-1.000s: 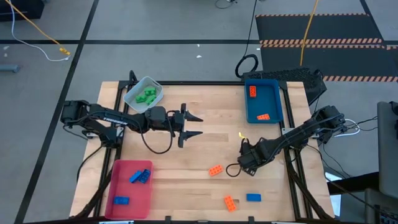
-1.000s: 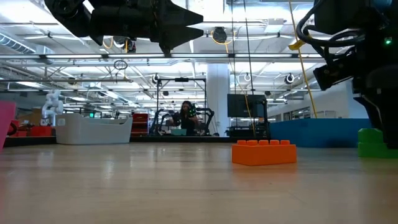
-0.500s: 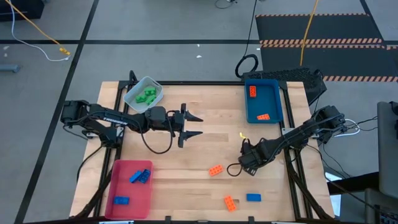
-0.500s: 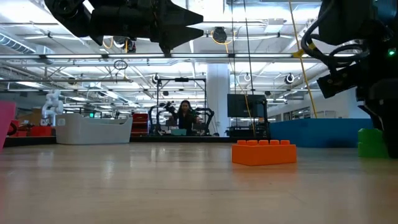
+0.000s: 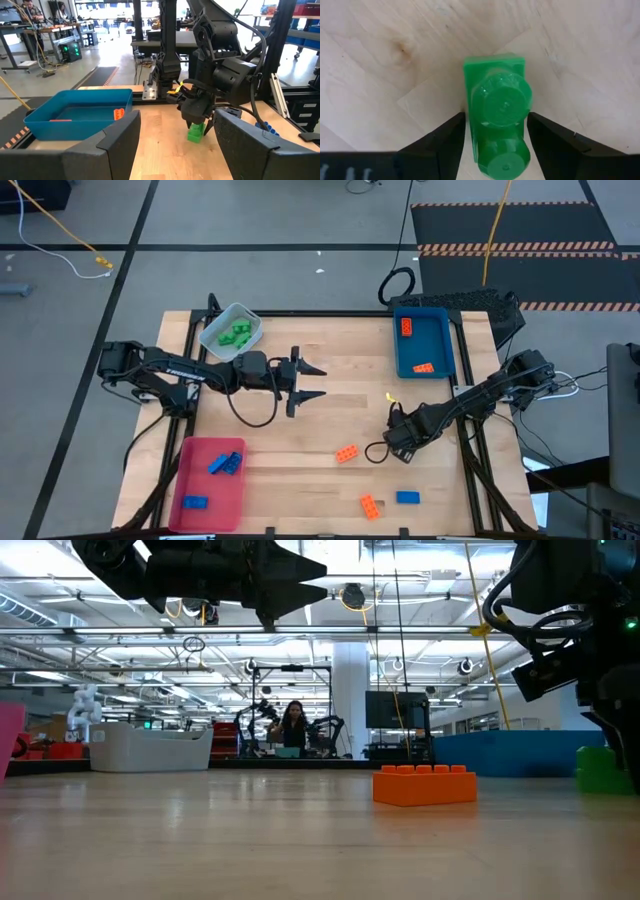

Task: Sort & place blocks by color
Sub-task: Put the green game piece into the gray bin, then put the orange game piece into the blue bin

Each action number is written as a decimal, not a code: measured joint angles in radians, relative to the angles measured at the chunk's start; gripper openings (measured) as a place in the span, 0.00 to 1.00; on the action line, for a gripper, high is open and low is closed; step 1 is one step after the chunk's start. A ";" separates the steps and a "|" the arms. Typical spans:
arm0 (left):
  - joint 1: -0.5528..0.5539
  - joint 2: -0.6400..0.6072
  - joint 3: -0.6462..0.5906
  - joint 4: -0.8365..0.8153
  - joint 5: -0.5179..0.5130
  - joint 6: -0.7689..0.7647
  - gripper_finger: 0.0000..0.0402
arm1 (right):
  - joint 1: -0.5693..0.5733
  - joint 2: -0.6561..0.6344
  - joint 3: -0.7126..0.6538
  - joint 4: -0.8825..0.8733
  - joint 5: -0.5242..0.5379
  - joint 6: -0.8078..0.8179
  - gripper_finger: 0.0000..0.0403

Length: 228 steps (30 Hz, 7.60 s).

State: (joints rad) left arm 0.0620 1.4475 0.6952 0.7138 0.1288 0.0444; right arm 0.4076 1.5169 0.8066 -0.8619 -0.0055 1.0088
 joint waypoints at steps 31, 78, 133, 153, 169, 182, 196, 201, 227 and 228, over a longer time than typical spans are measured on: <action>-0.014 0.000 0.000 -0.006 0.002 0.052 0.62 | -0.068 -0.009 0.282 0.311 0.593 -0.595 0.31; -0.062 0.000 -0.001 -0.061 -0.060 0.113 0.62 | -0.238 -0.008 0.283 0.835 0.413 -1.024 0.31; 0.038 -0.080 0.000 -0.335 -0.543 -0.063 0.32 | -0.328 -0.235 -0.378 1.468 0.450 -0.948 0.41; 0.400 -0.256 0.096 -1.158 -0.733 -0.494 0.33 | -0.298 -0.434 -0.540 1.565 0.446 -1.049 0.41; 0.530 -0.254 0.096 -1.448 -0.705 -0.575 0.41 | -0.294 -0.435 -0.540 1.569 0.419 -1.050 0.41; 0.521 -0.257 0.096 -1.439 -0.643 -0.544 0.77 | -0.294 -0.445 -0.539 1.591 0.419 -1.089 0.41; 0.266 -0.302 0.096 -0.843 -0.259 -0.267 0.68 | -0.287 -0.448 -0.532 1.545 0.384 -1.033 0.41; 0.166 -0.261 0.095 -0.677 -0.256 -0.185 0.61 | -0.288 -0.444 -0.437 1.365 0.289 -0.991 0.42; -0.027 -0.061 0.095 -0.165 0.083 -0.049 0.53 | -0.067 -0.005 0.028 0.888 0.113 -0.856 0.60; -0.034 -0.061 0.095 -0.168 0.087 -0.049 0.53 | -0.055 0.011 0.036 0.890 0.113 -0.882 0.60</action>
State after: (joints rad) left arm 0.0282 1.3861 0.7906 0.5461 0.2162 -0.0046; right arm 0.3524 1.5276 0.8429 0.0276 0.1078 0.1266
